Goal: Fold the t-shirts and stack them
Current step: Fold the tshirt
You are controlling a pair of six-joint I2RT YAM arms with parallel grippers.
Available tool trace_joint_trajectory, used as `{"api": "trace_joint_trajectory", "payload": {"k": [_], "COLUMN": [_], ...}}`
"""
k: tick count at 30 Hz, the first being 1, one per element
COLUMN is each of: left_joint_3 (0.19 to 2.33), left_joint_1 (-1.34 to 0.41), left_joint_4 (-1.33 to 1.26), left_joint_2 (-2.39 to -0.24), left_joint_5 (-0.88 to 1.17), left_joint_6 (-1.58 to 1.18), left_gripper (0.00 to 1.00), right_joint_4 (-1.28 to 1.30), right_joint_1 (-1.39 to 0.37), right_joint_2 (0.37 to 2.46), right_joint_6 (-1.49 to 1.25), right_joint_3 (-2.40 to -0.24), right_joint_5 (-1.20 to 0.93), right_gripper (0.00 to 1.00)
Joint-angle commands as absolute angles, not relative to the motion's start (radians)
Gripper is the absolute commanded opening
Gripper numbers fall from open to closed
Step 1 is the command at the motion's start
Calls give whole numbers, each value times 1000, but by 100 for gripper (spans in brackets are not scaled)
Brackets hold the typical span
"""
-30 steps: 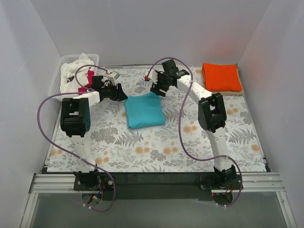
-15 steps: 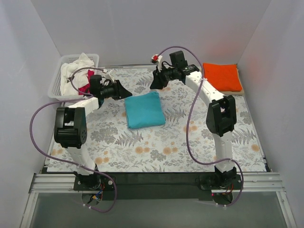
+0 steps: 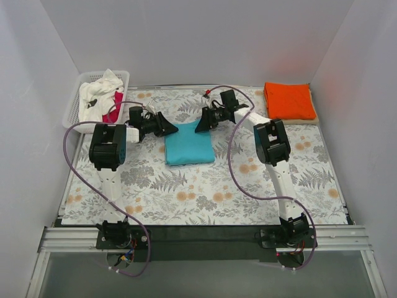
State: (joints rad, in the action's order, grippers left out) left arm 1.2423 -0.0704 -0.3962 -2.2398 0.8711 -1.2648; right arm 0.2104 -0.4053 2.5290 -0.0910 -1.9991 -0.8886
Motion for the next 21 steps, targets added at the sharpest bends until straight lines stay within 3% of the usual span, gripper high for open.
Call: {"api": "trace_joint_trajectory", "payload": {"k": [1,5,9,14,21], "left_joint_3": [1295,1299,1261,1067,842], "left_joint_1": [-68,-55,-55,-67,-126], "left_joint_4": [-394,-402,-371,-310,-350], "left_joint_2": [-2264,-2218,-2053,-1827,-1741], "left_joint_5": [808,886,977,1016,1022], "left_joint_6": [-1278,-1275,-1253,-1273,-1334], "left_gripper": [25,32,34,33,30], "right_joint_4": [124,124,121,49,-31], "right_joint_1": [-379,-368,-371,-393,-443], "right_joint_2": [2540,2475,2276,2079,2066], "right_joint_6": [-133,-138,-150,-245,-310], "right_joint_3": [-2039,-2005,-1887,-1651,-1460], "right_joint_5": [-879,-907,-939,-1037,-1084], "right_gripper": [33,38,41,42,40]}}
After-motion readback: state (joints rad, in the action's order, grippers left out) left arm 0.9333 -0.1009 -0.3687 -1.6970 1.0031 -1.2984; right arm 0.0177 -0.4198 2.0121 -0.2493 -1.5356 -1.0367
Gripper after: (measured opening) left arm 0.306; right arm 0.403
